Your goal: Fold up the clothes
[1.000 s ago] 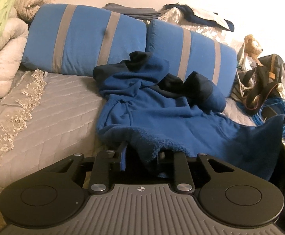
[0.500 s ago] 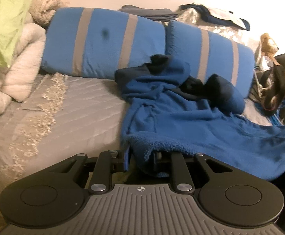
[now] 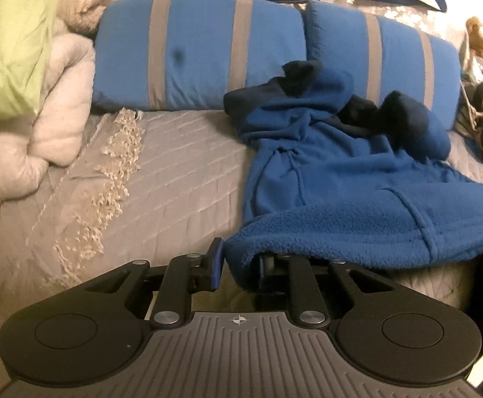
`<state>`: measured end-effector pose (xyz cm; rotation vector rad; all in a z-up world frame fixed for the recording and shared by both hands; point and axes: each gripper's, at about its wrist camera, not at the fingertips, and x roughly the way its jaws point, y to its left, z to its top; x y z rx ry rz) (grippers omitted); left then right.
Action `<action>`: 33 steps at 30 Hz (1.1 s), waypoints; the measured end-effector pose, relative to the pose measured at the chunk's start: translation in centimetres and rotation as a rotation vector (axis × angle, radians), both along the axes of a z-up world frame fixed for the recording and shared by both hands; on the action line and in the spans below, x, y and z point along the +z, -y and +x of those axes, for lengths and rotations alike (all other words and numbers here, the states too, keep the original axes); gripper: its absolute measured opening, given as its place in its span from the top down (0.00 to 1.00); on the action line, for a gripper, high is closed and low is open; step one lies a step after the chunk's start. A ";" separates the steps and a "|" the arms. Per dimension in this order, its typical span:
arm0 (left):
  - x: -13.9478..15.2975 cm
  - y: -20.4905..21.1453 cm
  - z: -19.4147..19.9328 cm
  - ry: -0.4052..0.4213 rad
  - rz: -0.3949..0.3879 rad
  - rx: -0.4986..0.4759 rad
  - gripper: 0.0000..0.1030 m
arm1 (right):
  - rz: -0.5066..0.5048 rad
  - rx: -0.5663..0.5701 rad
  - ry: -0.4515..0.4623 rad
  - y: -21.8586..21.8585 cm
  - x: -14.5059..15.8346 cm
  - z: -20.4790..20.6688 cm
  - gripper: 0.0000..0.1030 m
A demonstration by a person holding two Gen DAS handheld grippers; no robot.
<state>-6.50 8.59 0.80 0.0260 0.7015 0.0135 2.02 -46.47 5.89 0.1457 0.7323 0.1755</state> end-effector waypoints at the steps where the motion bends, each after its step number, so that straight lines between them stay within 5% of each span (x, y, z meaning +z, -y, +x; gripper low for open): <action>1: -0.2 0.0 0.0 0.009 -0.006 0.009 0.77 | 0.002 -0.002 -0.006 0.1 -0.2 0.0 0.85; 12: -1.3 0.0 0.1 0.021 -0.020 0.023 0.78 | 0.003 -0.008 -0.027 0.1 -1.3 0.3 0.82; 17: 0.4 0.6 -0.5 0.082 0.043 0.005 0.80 | 0.001 0.015 0.011 0.1 0.1 0.0 0.85; 33: 5.4 1.0 -4.3 0.208 0.044 0.000 0.80 | -0.001 0.039 0.108 0.5 5.0 -2.6 0.85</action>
